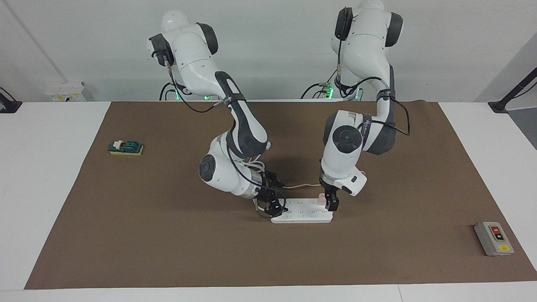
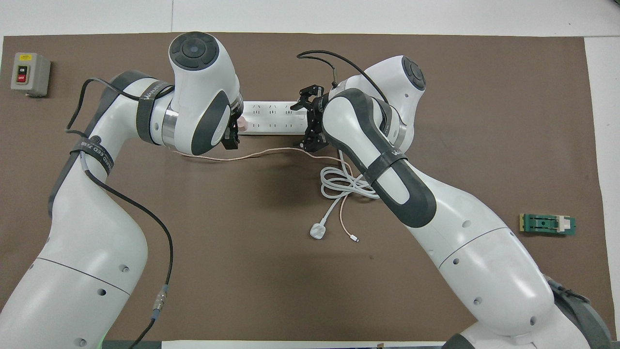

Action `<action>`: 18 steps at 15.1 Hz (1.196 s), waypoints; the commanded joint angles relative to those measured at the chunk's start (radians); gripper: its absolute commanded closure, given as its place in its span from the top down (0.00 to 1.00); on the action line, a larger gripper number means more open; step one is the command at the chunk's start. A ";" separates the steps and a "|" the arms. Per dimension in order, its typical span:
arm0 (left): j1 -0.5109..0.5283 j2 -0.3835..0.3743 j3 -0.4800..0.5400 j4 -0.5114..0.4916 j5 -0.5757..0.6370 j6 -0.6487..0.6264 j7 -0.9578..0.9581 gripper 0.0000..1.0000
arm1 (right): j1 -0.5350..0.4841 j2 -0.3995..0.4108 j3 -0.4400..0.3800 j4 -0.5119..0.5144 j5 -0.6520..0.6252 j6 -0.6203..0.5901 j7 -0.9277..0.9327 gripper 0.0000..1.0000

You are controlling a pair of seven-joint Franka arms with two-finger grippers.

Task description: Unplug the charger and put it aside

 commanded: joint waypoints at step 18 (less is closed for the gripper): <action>-0.021 -0.056 0.006 -0.112 0.028 0.108 0.006 0.59 | -0.016 0.086 -0.002 0.105 -0.002 -0.027 -0.080 1.00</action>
